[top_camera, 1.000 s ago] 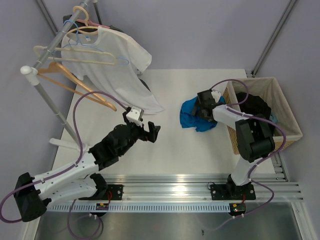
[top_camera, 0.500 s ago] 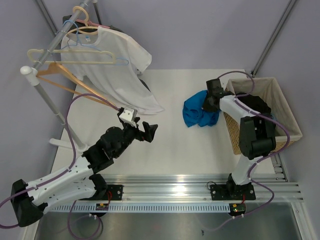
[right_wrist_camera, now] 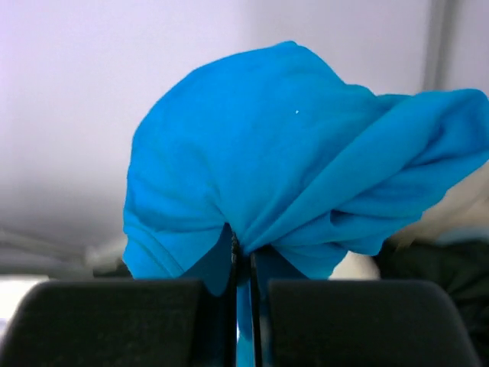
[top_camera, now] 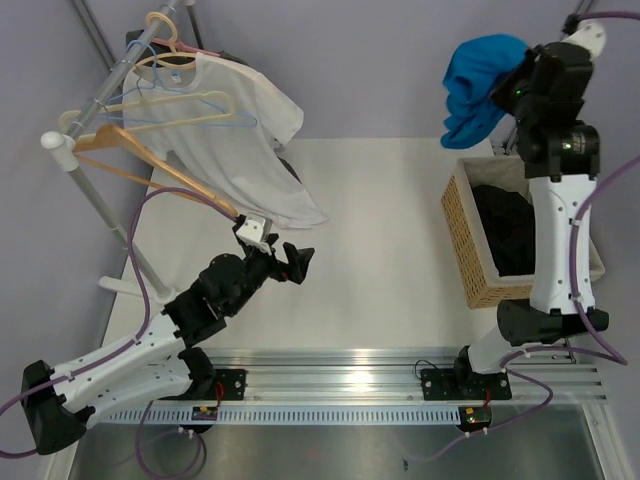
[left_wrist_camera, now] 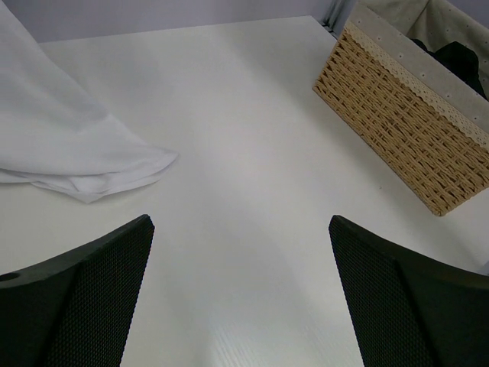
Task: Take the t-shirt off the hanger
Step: Place the T-shirt in the bin.
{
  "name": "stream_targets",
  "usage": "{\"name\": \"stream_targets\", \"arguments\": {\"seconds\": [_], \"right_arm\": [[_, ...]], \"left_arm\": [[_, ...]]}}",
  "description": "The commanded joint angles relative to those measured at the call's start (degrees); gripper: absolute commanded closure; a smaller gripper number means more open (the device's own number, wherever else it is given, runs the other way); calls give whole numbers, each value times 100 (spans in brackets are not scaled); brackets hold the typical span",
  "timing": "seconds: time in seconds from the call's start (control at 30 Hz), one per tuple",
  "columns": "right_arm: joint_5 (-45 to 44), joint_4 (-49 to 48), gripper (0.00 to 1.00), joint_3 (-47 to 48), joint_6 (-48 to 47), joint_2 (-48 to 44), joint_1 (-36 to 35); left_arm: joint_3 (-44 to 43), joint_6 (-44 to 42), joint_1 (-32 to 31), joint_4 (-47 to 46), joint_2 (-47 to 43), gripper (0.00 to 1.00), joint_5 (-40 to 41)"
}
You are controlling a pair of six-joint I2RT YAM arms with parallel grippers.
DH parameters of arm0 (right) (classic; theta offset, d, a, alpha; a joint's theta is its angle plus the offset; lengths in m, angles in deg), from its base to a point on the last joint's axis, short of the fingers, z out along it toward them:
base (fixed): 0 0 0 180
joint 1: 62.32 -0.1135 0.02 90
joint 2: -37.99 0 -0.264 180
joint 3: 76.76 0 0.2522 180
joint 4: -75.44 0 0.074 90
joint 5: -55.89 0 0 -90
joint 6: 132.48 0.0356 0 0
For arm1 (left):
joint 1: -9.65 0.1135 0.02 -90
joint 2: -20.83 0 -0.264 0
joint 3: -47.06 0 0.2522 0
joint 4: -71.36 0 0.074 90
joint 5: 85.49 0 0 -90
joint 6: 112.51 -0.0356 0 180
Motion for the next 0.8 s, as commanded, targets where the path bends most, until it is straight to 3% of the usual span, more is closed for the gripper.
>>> {"name": "stream_targets", "arguments": {"seconds": [0.0,0.13,0.3,0.57,0.7,0.77], "right_arm": [[-796,463,100,898,-483,-185,150],[-1396,26,100,409,-738,-580,238],[-1765,-810,100,-1156,-896,-1099,668],[-1484,-1512,100,-2824,-342,-1021,1398],[-1888,-1865,100,-3572,-264,-749,1451],[-1479,-2014,100,-4115,139,-573,1652]], "left_arm": [[-70,82,-31,-168,-39,1,121],[-35,99,-31,-159,-196,1,122],[-26,126,-31,-151,-250,1,42],[-35,143,-31,-89,-355,1,77],[-61,135,-31,-37,-355,1,113],[-61,135,-31,-36,-355,1,95]]}}
